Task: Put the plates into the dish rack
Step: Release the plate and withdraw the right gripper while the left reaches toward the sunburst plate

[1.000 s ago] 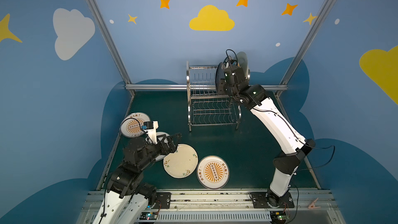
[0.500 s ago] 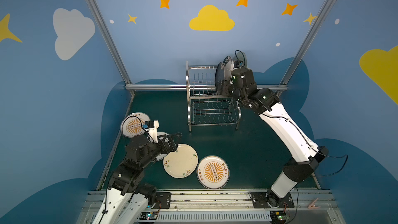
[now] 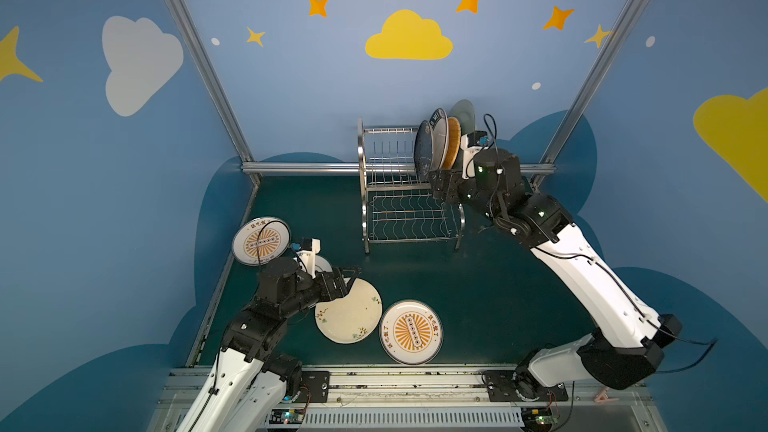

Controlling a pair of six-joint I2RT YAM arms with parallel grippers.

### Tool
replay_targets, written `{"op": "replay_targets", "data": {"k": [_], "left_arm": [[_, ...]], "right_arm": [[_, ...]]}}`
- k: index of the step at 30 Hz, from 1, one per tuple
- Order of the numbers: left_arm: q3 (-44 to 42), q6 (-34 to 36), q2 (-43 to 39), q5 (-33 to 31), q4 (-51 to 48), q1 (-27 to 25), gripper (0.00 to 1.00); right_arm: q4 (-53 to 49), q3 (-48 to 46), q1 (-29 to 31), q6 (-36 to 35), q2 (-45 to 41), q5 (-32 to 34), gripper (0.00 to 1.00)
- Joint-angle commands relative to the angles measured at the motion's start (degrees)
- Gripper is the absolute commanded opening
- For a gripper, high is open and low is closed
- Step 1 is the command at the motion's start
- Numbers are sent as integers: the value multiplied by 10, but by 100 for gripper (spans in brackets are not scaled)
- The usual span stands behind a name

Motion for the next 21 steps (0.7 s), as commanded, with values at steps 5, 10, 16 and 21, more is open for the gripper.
{"op": "replay_targets", "data": {"k": [5, 10, 16, 21], "left_arm": [[-7, -28, 57, -77, -24, -105, 100], [-45, -64, 95, -119, 9, -159, 100], [-65, -85, 158, -139, 55, -248, 100], [-69, -96, 202, -109, 90, -298, 99]], "right_arm": [[22, -91, 0, -14, -70, -50, 93], [34, -181, 0, -15, -124, -62, 93], [42, -271, -2, -25, -177, -78, 93], [51, -325, -6, -18, -191, -98, 93]]}}
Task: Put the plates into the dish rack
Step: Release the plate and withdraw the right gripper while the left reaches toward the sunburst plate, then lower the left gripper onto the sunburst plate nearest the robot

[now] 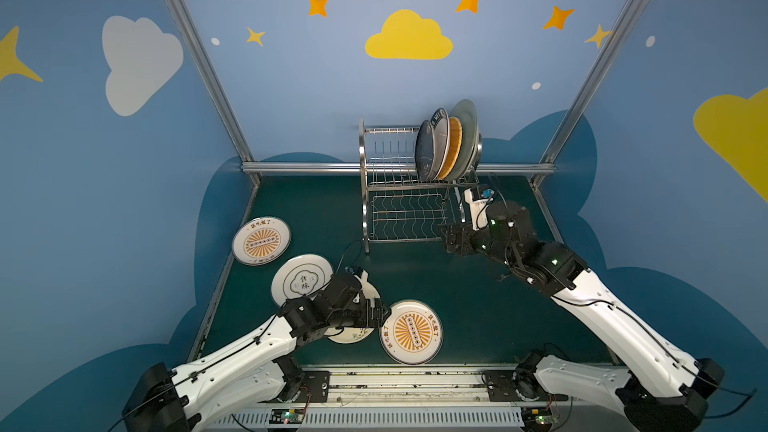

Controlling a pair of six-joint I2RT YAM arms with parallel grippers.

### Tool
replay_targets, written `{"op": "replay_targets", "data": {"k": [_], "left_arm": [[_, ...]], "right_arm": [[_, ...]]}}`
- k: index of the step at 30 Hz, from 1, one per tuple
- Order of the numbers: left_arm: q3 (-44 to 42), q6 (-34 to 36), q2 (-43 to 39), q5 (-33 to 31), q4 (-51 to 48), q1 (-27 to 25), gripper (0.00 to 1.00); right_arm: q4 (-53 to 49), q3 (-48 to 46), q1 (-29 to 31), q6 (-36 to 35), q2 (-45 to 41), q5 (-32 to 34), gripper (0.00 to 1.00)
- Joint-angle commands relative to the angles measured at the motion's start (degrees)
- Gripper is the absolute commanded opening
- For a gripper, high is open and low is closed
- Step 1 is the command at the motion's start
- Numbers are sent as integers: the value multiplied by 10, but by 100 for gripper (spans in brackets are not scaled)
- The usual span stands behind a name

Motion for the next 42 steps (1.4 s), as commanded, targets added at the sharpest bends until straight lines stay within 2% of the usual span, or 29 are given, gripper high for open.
{"op": "replay_targets", "data": {"k": [1, 4, 12, 18, 21, 29, 37, 42], "left_arm": [[-7, -21, 24, 20, 41, -23, 98], [-11, -43, 58, 45, 63, -39, 95], [26, -56, 158, 22, 64, -95, 95], [51, -64, 209, 0, 59, -106, 95], [64, -67, 220, -44, 47, -115, 96], [88, -77, 276, -57, 92, -117, 97], [153, -68, 375, -25, 142, -118, 97], [188, -60, 428, 20, 155, -110, 97]], "right_arm": [[18, -28, -4, -1, -10, -22, 93], [28, -51, -6, 3, -12, -36, 94], [40, -78, -14, 14, -11, -52, 94], [45, -86, -19, 18, -10, -63, 94], [47, -91, -23, 20, -14, -65, 94], [51, -102, -36, 27, -19, -77, 94], [53, -126, -50, 38, -33, -91, 94], [60, -147, -61, 43, -47, -93, 94]]}}
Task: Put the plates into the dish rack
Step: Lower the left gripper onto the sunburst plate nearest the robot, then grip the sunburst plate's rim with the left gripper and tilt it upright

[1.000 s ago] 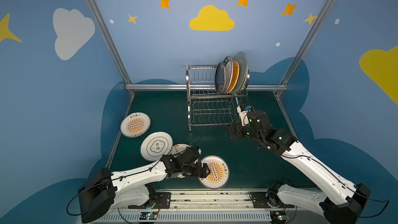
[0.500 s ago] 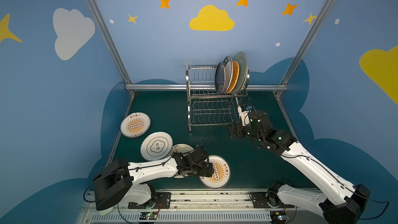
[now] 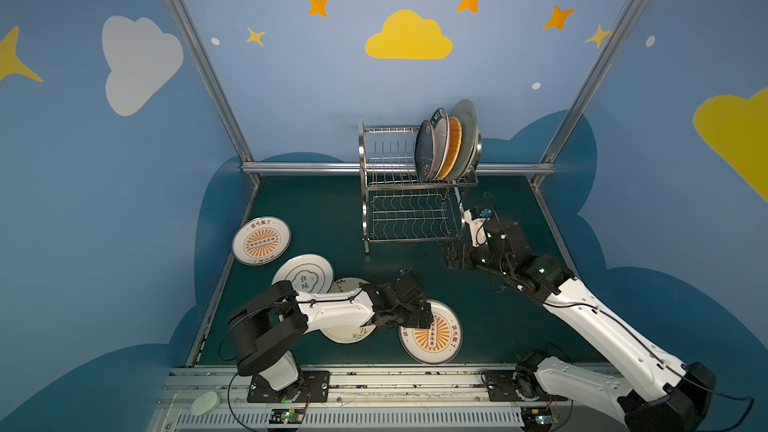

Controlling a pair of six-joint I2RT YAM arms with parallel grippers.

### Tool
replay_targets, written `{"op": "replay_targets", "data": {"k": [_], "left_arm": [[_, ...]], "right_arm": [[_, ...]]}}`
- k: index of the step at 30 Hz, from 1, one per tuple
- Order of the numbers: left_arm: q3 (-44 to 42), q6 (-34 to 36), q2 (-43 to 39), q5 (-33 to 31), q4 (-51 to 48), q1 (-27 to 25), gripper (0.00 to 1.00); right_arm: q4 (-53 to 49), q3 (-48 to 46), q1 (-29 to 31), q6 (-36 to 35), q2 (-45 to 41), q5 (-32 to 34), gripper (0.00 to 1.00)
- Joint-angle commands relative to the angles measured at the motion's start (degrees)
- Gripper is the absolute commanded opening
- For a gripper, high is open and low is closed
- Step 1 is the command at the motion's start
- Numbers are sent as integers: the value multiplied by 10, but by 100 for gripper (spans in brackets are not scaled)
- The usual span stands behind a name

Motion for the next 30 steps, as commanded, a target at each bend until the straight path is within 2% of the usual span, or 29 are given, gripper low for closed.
{"op": "replay_targets", "data": {"k": [1, 9, 15, 17, 24, 30], "left_arm": [[9, 10, 26, 43, 15, 10, 96], [-51, 54, -19, 114, 10, 63, 89], [-76, 75, -26, 173, 8, 91, 73], [-79, 69, -16, 184, 19, 93, 71], [-99, 41, 23, 226, 78, 106, 54], [-118, 34, 31, 227, 102, 117, 48]], "right_arm": [[10, -13, -8, 8, -20, -9, 94], [9, -34, -23, 8, -38, -25, 94], [10, -48, -27, 14, -45, -31, 94], [10, -52, -27, 16, -50, -32, 94], [6, -57, -29, 16, -58, -35, 94], [11, -64, -29, 14, -63, -41, 94]]}}
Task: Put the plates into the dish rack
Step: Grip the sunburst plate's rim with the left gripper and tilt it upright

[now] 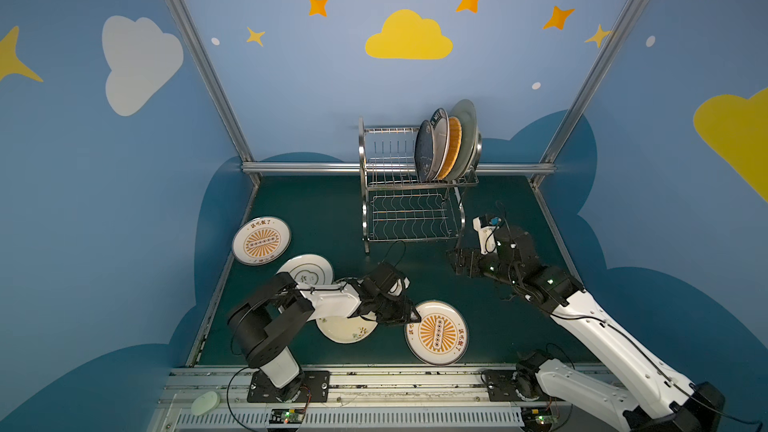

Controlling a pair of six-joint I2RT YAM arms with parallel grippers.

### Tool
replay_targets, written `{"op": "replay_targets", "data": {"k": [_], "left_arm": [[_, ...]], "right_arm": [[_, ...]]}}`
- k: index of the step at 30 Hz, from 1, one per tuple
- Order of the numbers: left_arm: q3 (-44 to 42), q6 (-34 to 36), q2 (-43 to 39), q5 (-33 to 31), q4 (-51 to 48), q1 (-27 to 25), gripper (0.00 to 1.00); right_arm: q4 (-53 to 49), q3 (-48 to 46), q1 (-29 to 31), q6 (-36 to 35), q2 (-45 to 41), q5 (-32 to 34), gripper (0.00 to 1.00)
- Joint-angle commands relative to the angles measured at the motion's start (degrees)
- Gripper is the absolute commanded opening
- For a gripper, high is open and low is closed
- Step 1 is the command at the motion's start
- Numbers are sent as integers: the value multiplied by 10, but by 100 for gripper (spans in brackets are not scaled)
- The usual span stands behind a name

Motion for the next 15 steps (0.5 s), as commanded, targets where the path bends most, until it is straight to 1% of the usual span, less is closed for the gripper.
{"op": "replay_targets", "data": {"k": [1, 6, 8, 10, 11, 13, 15], "left_arm": [[-25, -6, 28, -11, -10, 4, 46], [-29, -5, 38, -10, 0, 9, 37], [-29, -6, 44, -10, 3, 10, 36], [-31, -8, 49, -7, 14, 10, 32], [-32, -9, 52, -6, 17, 10, 32], [-33, -12, 59, -4, 25, 9, 28], [-34, -14, 65, -2, 31, 11, 26]], "right_arm": [[10, -13, -2, 3, -11, -8, 94], [17, -22, -2, 3, -11, -20, 94], [18, -23, -2, 2, -13, -21, 96], [21, -25, -2, 1, -16, -23, 96], [23, -26, -2, 1, -16, -26, 96], [27, -29, -2, 2, -15, -32, 96], [29, -30, -3, 3, -12, -37, 96]]}}
